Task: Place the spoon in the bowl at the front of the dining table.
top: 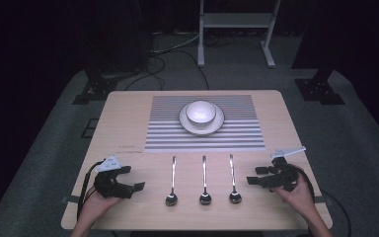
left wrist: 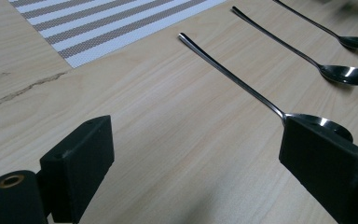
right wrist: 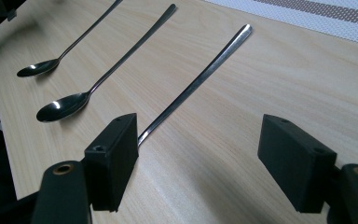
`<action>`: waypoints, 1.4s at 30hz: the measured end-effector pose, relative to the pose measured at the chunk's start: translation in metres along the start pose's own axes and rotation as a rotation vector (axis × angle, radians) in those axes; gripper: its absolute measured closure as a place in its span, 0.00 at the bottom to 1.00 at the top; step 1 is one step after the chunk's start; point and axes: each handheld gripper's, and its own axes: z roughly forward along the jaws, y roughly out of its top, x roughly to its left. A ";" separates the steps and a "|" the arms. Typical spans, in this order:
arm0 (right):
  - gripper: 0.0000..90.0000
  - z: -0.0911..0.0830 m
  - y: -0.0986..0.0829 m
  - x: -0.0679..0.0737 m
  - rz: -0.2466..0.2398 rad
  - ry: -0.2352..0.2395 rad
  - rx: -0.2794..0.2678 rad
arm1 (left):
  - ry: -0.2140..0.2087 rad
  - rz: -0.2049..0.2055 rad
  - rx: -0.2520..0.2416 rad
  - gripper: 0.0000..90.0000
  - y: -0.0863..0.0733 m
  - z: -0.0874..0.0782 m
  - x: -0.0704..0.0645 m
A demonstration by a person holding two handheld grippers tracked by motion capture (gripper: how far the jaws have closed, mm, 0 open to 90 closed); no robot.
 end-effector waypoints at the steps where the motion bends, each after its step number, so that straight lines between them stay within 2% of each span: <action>1: 0.30 0.000 0.000 0.000 -0.003 -0.001 0.001 | -0.001 -0.002 -0.001 0.10 0.000 0.000 -0.001; 9: 0.30 -0.001 -0.001 0.000 -0.003 -0.002 -0.002 | -0.026 0.012 0.002 0.12 0.004 0.003 -0.008; 16: 0.30 -0.001 -0.001 0.003 -0.009 -0.006 0.000 | -0.057 0.049 0.036 0.14 0.009 0.012 -0.019; 25: 0.30 -0.001 0.000 0.004 -0.012 -0.005 -0.005 | -0.094 0.075 0.059 0.20 0.013 0.021 -0.031; 28: 0.30 0.001 0.000 0.005 -0.015 -0.004 -0.001 | -0.123 0.101 0.068 0.26 0.015 0.025 -0.038; 30: 0.30 0.001 0.001 0.005 -0.013 -0.003 -0.001 | -0.145 0.103 0.066 0.28 0.016 0.027 -0.041; 31: 0.30 0.001 0.001 0.005 -0.013 -0.003 0.001 | -0.145 0.103 0.066 0.32 0.016 0.027 -0.041; 32: 0.30 0.001 0.001 0.006 -0.015 -0.005 0.001 | -0.168 0.111 0.063 0.35 0.018 0.028 -0.045; 34: 0.30 0.001 0.001 0.006 -0.016 -0.003 0.002 | -0.183 0.108 0.059 0.42 0.018 0.030 -0.047; 39: 0.31 0.002 0.001 0.007 -0.020 -0.001 0.005 | -0.242 0.154 0.092 0.60 0.020 0.038 -0.061; 42: 0.31 0.002 0.001 0.008 -0.022 0.000 0.011 | -0.253 0.173 0.104 0.70 0.020 0.040 -0.065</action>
